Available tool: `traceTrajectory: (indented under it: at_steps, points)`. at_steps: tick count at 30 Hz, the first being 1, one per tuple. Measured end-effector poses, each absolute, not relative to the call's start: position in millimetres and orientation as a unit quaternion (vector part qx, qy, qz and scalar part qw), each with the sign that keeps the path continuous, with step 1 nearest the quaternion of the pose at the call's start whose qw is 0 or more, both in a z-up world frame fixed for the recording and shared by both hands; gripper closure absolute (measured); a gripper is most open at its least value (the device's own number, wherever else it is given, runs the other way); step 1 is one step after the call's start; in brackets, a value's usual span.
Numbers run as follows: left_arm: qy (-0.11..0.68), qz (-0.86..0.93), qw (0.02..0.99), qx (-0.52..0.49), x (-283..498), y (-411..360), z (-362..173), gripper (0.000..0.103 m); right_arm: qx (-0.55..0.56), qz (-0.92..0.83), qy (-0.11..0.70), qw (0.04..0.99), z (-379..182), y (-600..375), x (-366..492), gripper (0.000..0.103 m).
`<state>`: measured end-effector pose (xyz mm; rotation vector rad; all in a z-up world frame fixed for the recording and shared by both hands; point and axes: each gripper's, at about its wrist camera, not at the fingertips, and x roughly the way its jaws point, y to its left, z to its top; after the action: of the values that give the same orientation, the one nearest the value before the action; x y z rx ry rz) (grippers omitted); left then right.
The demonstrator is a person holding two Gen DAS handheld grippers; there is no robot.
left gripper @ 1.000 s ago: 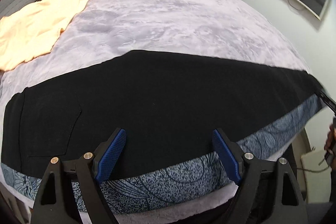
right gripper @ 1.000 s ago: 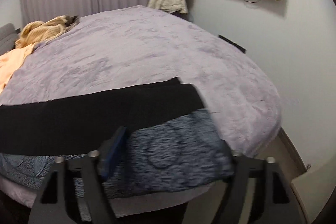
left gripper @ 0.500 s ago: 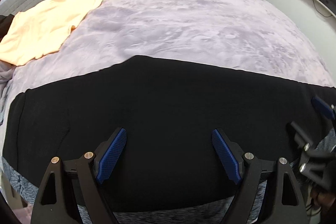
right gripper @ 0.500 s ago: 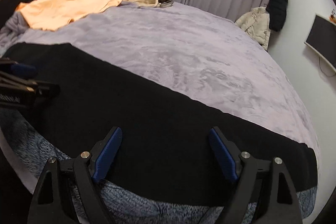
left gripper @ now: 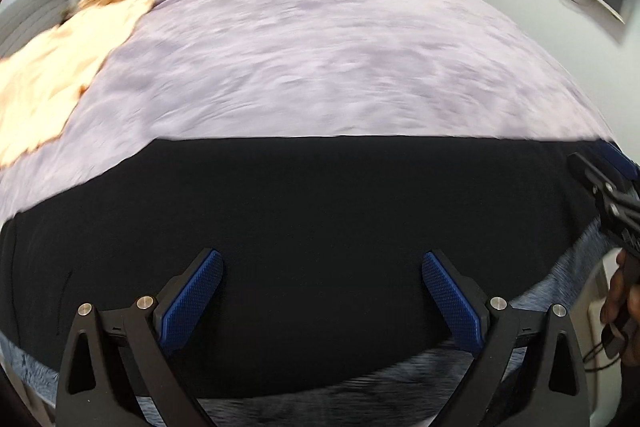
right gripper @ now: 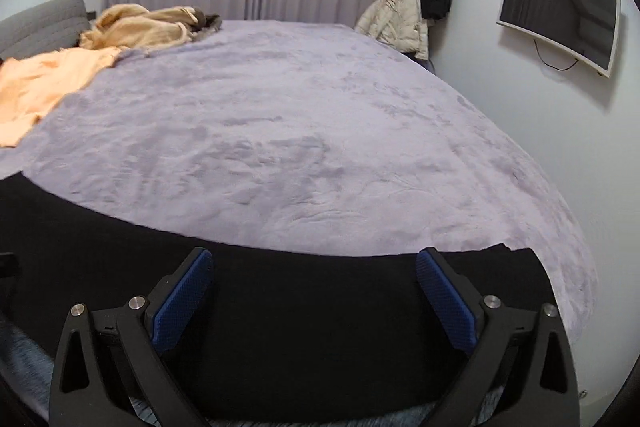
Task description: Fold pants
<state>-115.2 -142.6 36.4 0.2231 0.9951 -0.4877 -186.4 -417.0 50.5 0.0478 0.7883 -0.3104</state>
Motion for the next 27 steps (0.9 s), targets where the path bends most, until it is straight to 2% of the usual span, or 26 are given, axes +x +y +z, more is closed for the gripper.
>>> traceTrajectory:
  at_steps: [3, 5, 8, 11, 14, 18, 21, 24, 27]
  points:
    - [0.467, -0.250, 0.836, 0.143, -125.2, -166.5, 25.9, 0.003, 0.004, -0.115, 0.406, 0.907, 42.5, -401.0, -198.2, 0.001]
    - [0.464, -0.245, 0.839, 0.146, -120.4, -175.7, 22.8, 0.001, -0.003, -0.164, 0.423, 0.891, 26.7, -428.4, -197.3, 0.001]
    - [0.469, -0.243, 0.837, 0.139, -101.8, -188.8, 23.4, 0.001, 0.056, -0.221, 0.412, 0.882, 17.8, -492.5, -202.6, 0.001]
    - [0.484, -0.228, 0.835, 0.131, -83.7, -200.3, 23.3, 0.001, 0.048, -0.200, 0.413, 0.887, 24.8, -516.0, -194.6, 0.001]
    - [0.482, -0.234, 0.835, 0.124, -91.1, -194.4, 35.6, 0.001, 0.003, -0.217, 0.427, 0.878, 40.4, -496.1, -191.4, 0.001]
    - [0.450, -0.274, 0.837, 0.151, -125.6, -175.6, 41.8, 0.001, 0.001, -0.141, 0.389, 0.910, 63.7, -431.6, -221.6, 0.001]
    - [0.443, -0.260, 0.834, 0.203, -139.9, -164.2, 28.6, 0.001, -0.017, -0.091, 0.406, 0.909, 44.0, -386.9, -226.7, 0.001]
    - [0.462, -0.249, 0.835, 0.166, -131.8, -131.5, 27.5, 0.001, -0.034, -0.090, 0.436, 0.895, 13.8, -376.9, -228.7, 0.001]
    - [0.468, -0.203, 0.848, 0.145, -121.5, -95.6, 28.7, 0.001, -0.011, -0.107, 0.431, 0.896, 13.7, -393.8, -236.6, 0.001]
